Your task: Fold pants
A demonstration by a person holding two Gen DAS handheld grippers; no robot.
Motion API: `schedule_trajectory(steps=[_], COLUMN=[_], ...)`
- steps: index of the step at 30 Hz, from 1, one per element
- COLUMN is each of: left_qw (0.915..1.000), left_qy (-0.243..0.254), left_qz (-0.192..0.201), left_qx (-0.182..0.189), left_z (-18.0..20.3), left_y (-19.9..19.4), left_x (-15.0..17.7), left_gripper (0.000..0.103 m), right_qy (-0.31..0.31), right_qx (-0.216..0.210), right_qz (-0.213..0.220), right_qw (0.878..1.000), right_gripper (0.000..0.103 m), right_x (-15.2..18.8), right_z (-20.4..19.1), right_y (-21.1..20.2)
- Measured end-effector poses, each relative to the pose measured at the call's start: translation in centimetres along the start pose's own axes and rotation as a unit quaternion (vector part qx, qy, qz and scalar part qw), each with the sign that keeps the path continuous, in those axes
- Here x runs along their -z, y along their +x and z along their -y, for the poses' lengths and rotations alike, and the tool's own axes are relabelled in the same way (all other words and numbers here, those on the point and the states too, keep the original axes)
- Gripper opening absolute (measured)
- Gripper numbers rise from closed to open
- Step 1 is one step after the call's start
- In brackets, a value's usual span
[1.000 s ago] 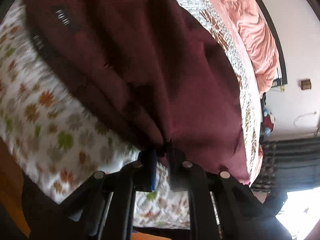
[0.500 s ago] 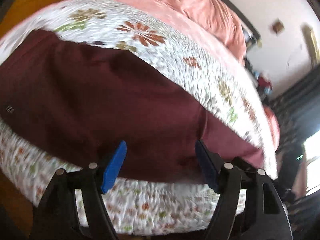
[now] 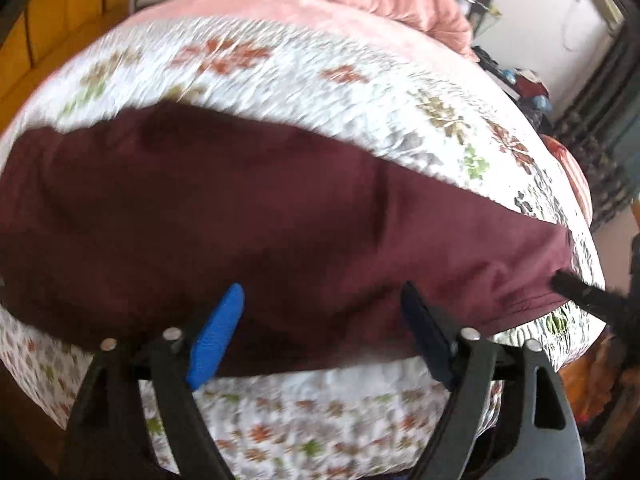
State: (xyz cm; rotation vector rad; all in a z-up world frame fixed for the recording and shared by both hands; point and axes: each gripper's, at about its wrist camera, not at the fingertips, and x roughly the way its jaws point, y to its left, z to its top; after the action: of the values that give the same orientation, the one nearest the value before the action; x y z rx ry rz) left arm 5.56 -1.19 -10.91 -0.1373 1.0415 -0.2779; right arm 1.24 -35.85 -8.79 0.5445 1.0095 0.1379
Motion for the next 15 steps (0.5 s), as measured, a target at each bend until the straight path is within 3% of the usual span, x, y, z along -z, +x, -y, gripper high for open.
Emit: schedule_trajectory(steps=[5,8,12,15], left_qw=[0.9983,0.9973,0.9965,0.9967], left_qy=[0.057,0.072,0.061,0.053], left_qz=[0.009,0.0,-0.054,-0.058], left_qx=[0.008,0.012,0.021,0.021], left_z=[5.6,7.7,8.7,8.5], left_y=[1.6,3.3,6.1,7.0], left_x=[-1.4,-1.0,-0.1,0.6], left_gripper=[0.088,0.089,0.089,0.089], right_qy=[0.161,0.232,0.269,0.251], right_qx=[0.048,0.036,-0.03,-0.029], right_qz=[0.037,0.039,0.044,0.057], right_qw=[0.985,0.971,0.962,0.966], right_gripper=[0.066,0.068,0.069,0.069], right_x=[0.0,1.0,1.3,0.6], right_z=[11.5,16.9,19.7,19.4], right_y=[-5.2,-5.8,-4.7,-3.8])
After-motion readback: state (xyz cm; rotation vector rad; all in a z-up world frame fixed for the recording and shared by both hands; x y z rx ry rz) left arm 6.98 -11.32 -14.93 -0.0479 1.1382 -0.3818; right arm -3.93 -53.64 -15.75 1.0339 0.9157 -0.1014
